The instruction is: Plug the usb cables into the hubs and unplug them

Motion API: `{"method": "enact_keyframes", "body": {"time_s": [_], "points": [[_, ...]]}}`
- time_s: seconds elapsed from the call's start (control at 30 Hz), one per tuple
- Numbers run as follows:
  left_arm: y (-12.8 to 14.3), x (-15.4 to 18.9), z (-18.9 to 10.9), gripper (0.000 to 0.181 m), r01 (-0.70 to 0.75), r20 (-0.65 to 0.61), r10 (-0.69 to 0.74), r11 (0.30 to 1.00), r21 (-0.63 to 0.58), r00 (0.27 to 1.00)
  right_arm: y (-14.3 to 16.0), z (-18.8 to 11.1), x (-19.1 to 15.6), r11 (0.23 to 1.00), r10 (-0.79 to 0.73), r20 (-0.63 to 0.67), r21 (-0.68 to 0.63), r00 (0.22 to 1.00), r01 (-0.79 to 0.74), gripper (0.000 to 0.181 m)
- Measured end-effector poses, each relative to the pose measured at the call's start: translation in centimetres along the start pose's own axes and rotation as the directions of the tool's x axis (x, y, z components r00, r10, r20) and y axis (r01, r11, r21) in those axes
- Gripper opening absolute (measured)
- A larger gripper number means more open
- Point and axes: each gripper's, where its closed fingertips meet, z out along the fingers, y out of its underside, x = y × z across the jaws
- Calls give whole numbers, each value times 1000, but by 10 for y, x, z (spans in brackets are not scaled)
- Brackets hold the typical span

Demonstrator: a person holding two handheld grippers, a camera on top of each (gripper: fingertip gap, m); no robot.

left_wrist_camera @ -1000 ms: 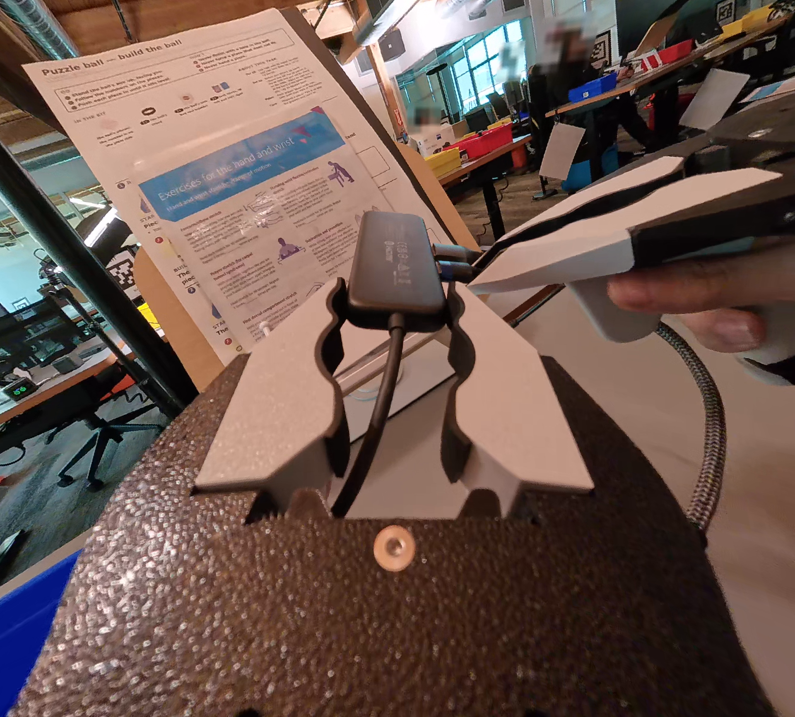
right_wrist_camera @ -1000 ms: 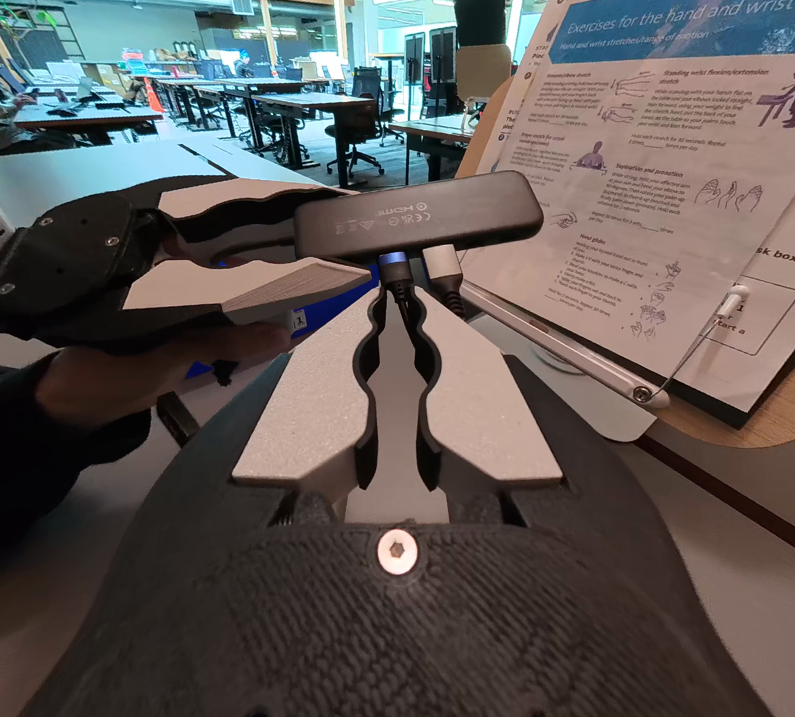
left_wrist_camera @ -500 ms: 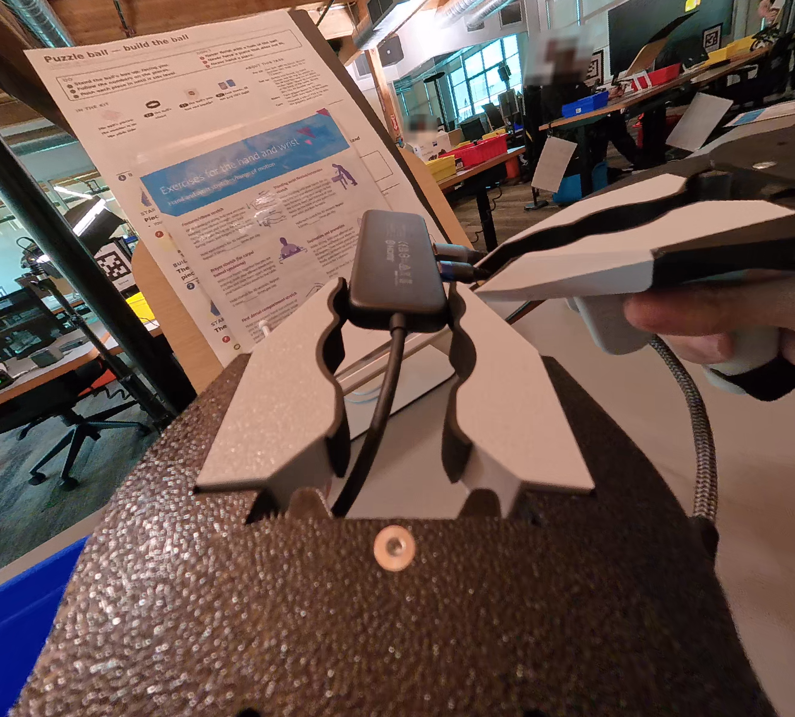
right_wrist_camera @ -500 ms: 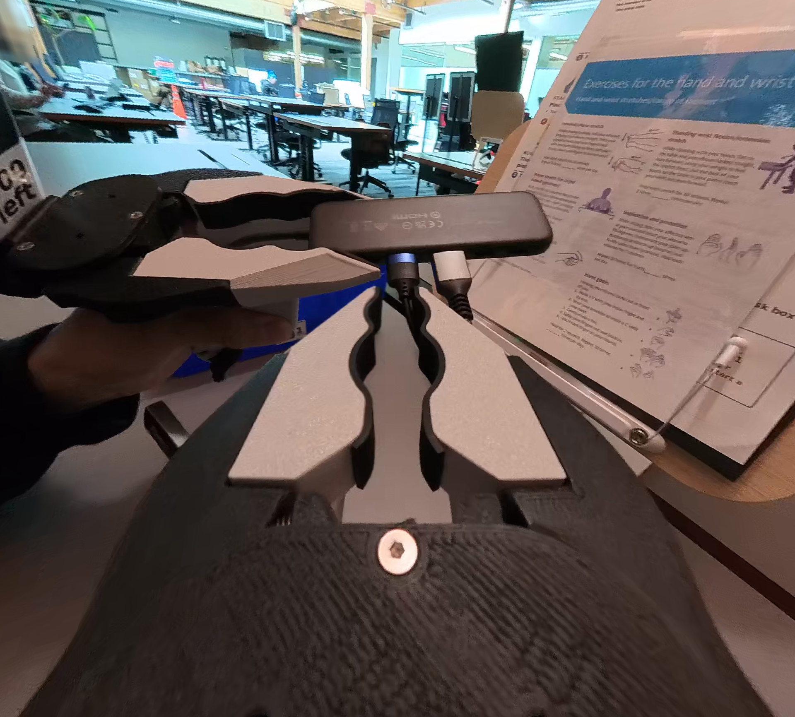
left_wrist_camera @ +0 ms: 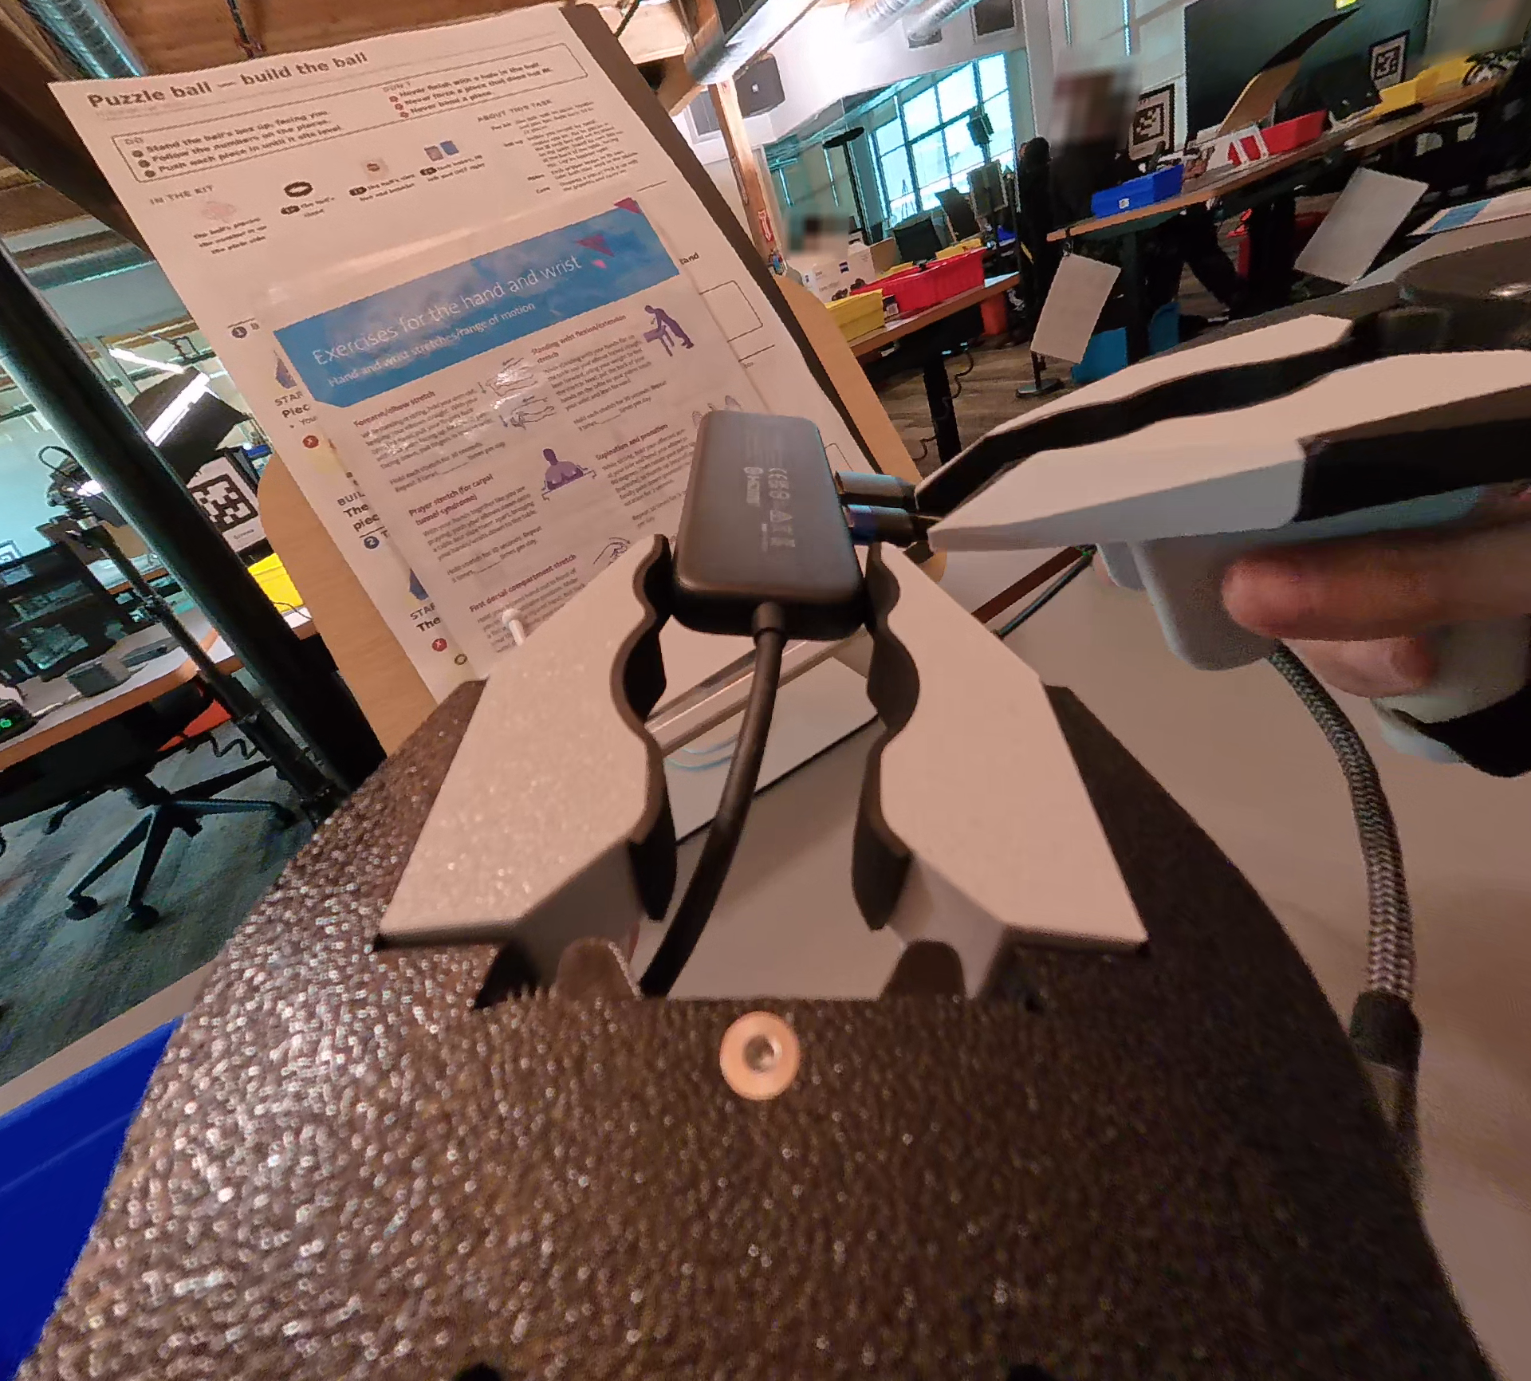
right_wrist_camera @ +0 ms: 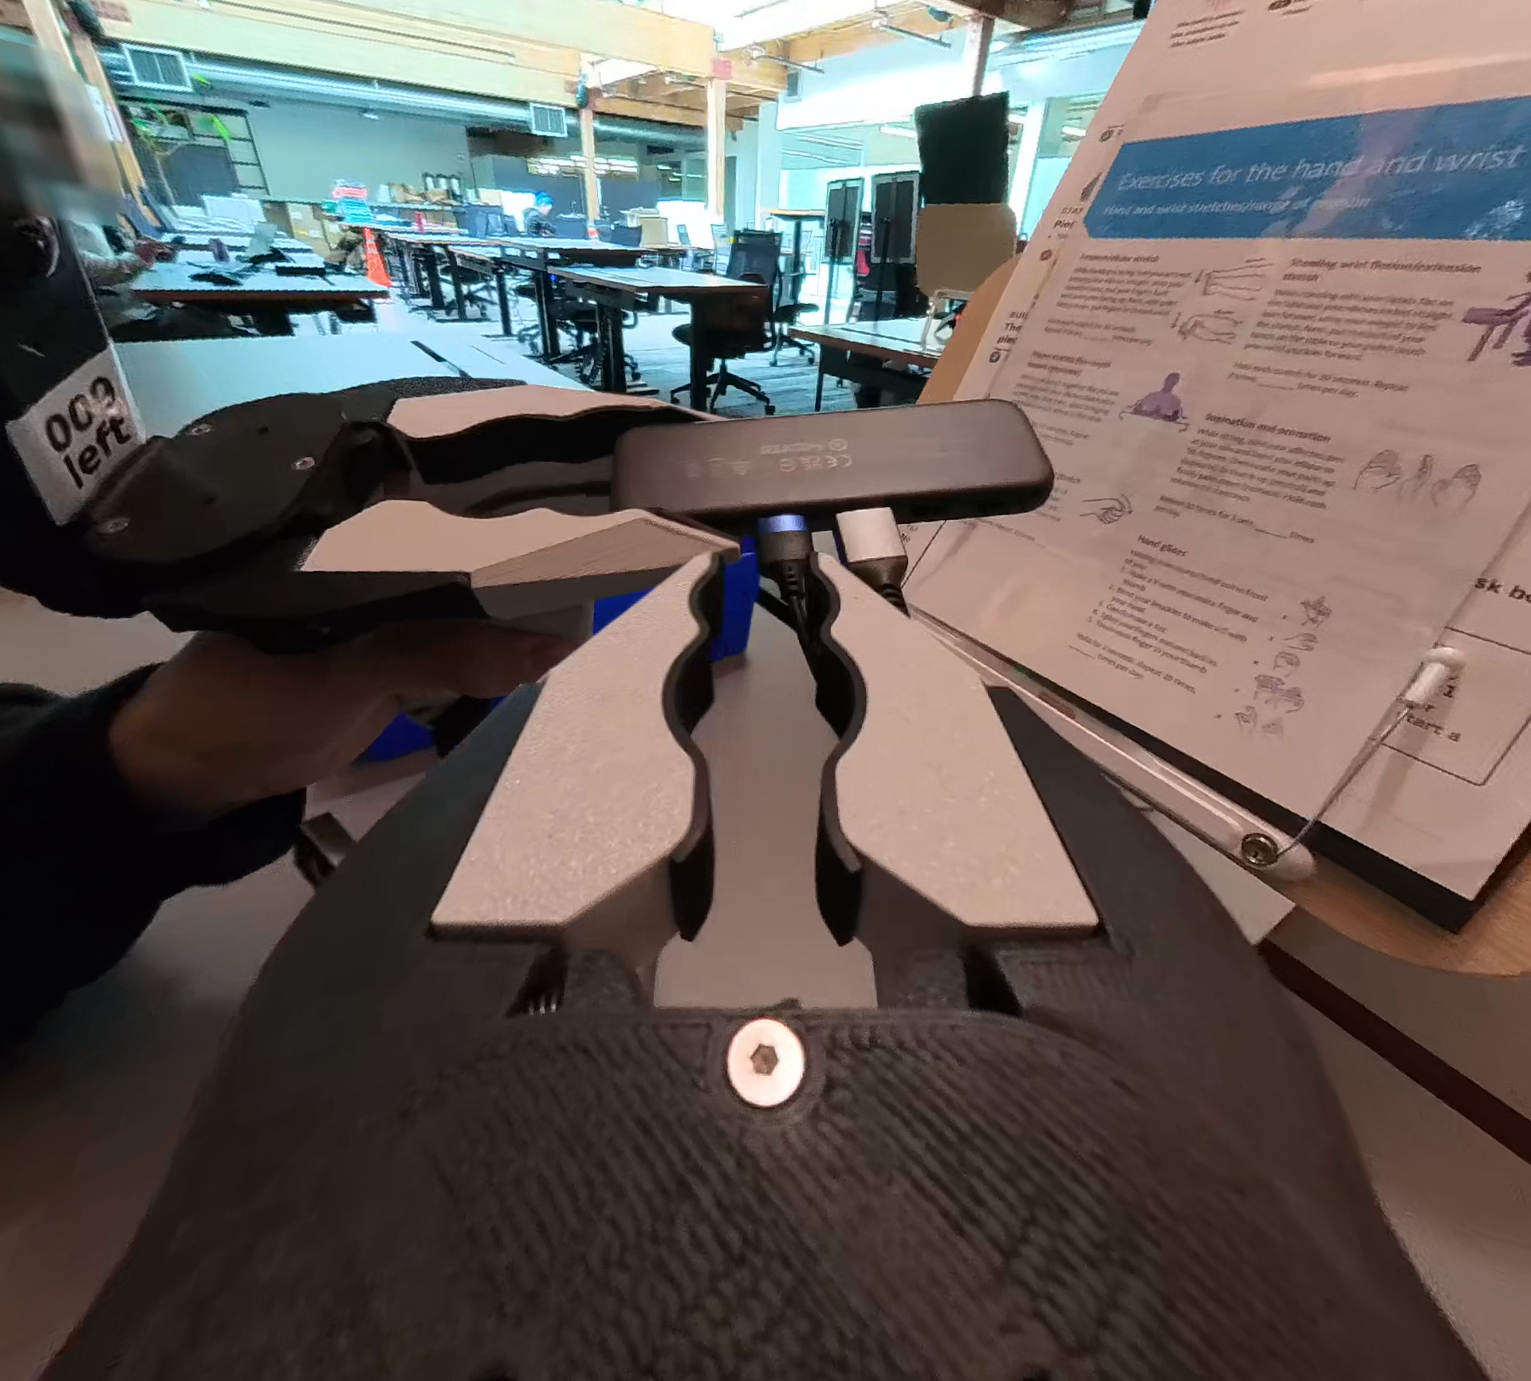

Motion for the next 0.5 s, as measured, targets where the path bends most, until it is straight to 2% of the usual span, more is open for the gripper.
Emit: {"method": "enact_keyframes", "body": {"time_s": [0.03,0.13,0.2,0.37,0.5], "points": [[0,0,0,45,-2,2,2,1000,0,1000,1,0,1,1000,-5,-13,-9,1000,5,17],[-1,0,0,45,-18,5,18,1000,3,1000,1,2,0,1000,-24,-28,-12,999,23,20],[-2,1,0,45,-19,4,19,1000,5,1000,2,3,2,1000,-15,-44,-14,999,15,14],[-2,3,0,45,-21,1,21,1000,8,1000,2,2,6,1000,7,-52,1,999,-7,10],[-1,2,0,45,-13,0,13,1000,12,1000,3,3,5,1000,-29,-60,-12,998,29,10]]}}
